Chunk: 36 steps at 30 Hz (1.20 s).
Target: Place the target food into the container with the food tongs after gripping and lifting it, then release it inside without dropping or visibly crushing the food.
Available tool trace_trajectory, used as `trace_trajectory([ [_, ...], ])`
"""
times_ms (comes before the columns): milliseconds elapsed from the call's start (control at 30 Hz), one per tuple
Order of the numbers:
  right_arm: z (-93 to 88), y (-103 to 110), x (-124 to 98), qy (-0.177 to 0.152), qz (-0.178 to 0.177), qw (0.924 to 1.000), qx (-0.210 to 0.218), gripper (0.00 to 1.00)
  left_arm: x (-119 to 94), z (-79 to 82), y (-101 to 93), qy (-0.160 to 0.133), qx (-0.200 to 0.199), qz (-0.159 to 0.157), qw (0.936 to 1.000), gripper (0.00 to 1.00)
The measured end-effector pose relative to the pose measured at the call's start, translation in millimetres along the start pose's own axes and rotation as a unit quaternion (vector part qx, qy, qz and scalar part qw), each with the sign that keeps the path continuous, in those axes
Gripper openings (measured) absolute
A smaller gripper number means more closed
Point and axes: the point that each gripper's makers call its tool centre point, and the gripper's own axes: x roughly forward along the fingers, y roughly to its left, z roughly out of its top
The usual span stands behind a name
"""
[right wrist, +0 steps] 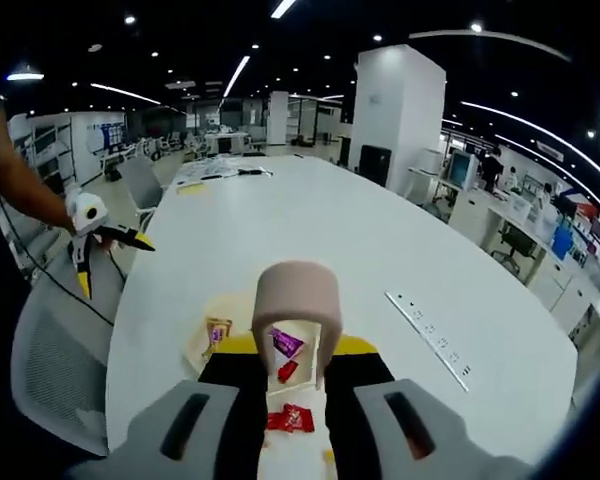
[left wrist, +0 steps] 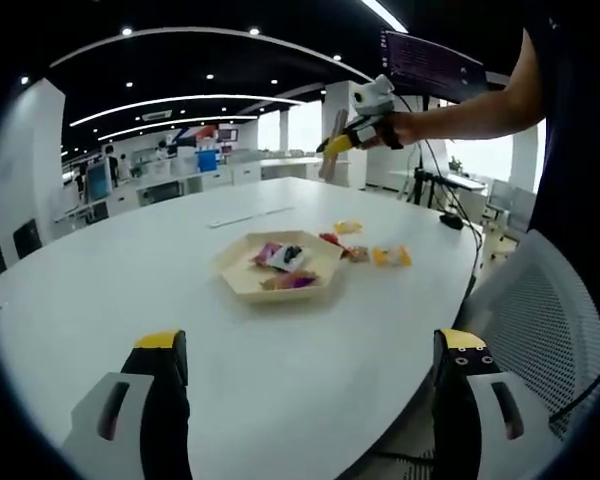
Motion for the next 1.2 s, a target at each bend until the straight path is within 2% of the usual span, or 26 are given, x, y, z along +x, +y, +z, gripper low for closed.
trace_trajectory([
  [167, -8.0, -5.8, -10.3, 0.001, 0.006, 1.0000, 0.007, 0.20, 1.8, -6.2, -0.1, 0.012, -0.001, -0.001, 0.9999, 0.99],
  [567, -32.6, -31.4, -43.5, 0.004, -0.026, 0.9994, 0.024, 0.21, 2.6, -10.1, 0.4, 0.021, 0.004, 0.001, 0.9998, 0.99],
  [700, -41.6, -39.5, -51.2, 0.005, -0.039, 0.9990, 0.023, 0.21, 2.2, -7.2, -1.1, 0.017, 0.006, 0.000, 0.9998, 0.99],
  [867, -43.7, -42.4, -58.4, -0.001, -0.048, 0.9986, 0.024, 0.21, 0.0, -1.7, 3.2, 0.005, -0.008, 0.007, 0.9999, 0.99],
  [1033, -46.1, -46.6, -65.6, 0.000, -0.058, 0.9978, 0.031, 0.21, 0.9, -3.2, -0.2, 0.007, -0.005, 0.001, 1.0000, 0.99],
  [1100, -52.3, -47.1, -68.5, 0.017, -0.062, 0.9958, 0.065, 0.21, 1.0, -3.4, -0.4, 0.008, -0.004, 0.000, 1.0000, 0.99],
  [1133, -49.9, -47.6, -68.6, 0.010, -0.062, 0.9969, 0.047, 0.21, 1.0, -2.9, -0.8, 0.008, -0.005, 0.000, 1.0000, 0.99],
  [1200, -49.3, -48.2, -69.2, 0.010, -0.065, 0.9968, 0.045, 0.20, 1.0, -3.1, -0.7, 0.008, -0.004, 0.000, 1.0000, 0.99],
])
